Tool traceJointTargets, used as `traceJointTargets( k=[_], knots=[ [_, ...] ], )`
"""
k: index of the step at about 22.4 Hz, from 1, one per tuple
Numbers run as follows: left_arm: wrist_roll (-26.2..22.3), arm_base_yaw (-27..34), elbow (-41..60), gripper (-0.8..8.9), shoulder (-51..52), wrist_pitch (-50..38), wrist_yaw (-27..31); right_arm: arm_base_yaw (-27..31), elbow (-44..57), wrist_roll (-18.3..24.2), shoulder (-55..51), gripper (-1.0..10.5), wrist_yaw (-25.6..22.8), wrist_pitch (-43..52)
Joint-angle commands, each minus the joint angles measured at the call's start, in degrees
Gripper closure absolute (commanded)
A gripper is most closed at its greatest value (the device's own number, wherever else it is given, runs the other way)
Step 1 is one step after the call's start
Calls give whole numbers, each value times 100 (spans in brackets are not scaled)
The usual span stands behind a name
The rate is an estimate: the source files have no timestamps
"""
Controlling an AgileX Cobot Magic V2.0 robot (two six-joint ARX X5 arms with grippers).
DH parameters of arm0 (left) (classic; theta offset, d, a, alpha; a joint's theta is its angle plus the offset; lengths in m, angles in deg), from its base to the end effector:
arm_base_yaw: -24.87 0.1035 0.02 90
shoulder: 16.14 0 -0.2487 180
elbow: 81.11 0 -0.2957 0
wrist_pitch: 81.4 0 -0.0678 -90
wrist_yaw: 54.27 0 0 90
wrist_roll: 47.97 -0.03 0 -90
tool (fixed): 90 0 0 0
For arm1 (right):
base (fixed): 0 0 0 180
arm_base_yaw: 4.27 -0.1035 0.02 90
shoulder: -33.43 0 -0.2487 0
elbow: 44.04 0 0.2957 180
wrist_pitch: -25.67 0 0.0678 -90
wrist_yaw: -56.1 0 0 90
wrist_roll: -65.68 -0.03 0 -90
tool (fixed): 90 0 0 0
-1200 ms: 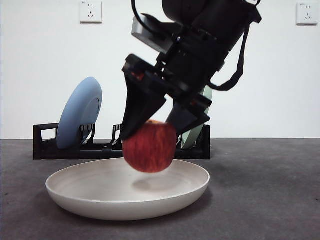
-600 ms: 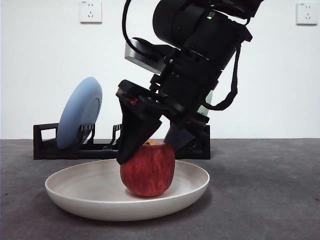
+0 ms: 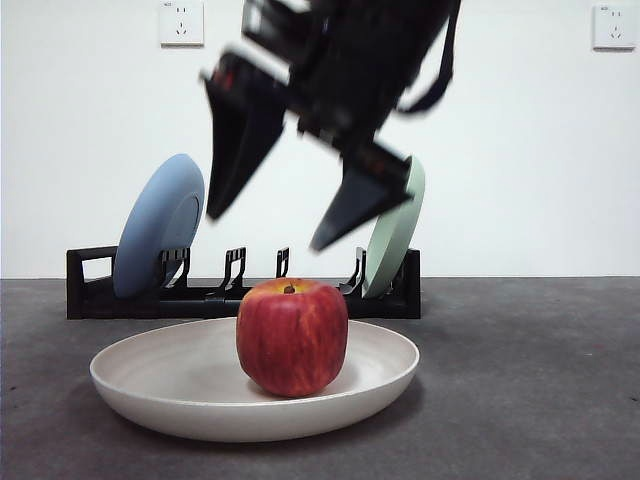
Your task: Take the yellow plate from the plate rack,put the plate on the table,take the apple from the table,put the apple in the plate
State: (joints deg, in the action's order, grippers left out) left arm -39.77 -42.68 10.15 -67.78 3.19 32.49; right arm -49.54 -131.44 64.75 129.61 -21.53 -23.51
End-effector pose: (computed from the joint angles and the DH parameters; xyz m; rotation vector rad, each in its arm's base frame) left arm 0.0624 -0.1555 0.4048 0.3493 0.8229 -1.0984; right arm 0.2703 0.2820 0.2233 -0.2843 1.0162 0.9073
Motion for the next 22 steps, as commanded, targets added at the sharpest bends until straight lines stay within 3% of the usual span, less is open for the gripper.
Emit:
traceJointTargets(
  k=[1,4,11,17,22],
  knots=[
    [9,11,20,535,0,-2,-20,-13,-354,22,-297,384,4,-822],
    [-96,11,20,535,0,-4,-20,-15,-688,116,-968,468,7,-2041],
    [-103,11,20,535,0,-4,-20,-15,-708,-83,-2483,506,20,-3353],
    [-103,11,20,535,0,-4,-20,-15,-704,-203,-3158,715,-2,-4140],
    [-96,13,20,535,0,-4,-20,-15,-695,-251,-3576,899,22,-4140]
  ],
)
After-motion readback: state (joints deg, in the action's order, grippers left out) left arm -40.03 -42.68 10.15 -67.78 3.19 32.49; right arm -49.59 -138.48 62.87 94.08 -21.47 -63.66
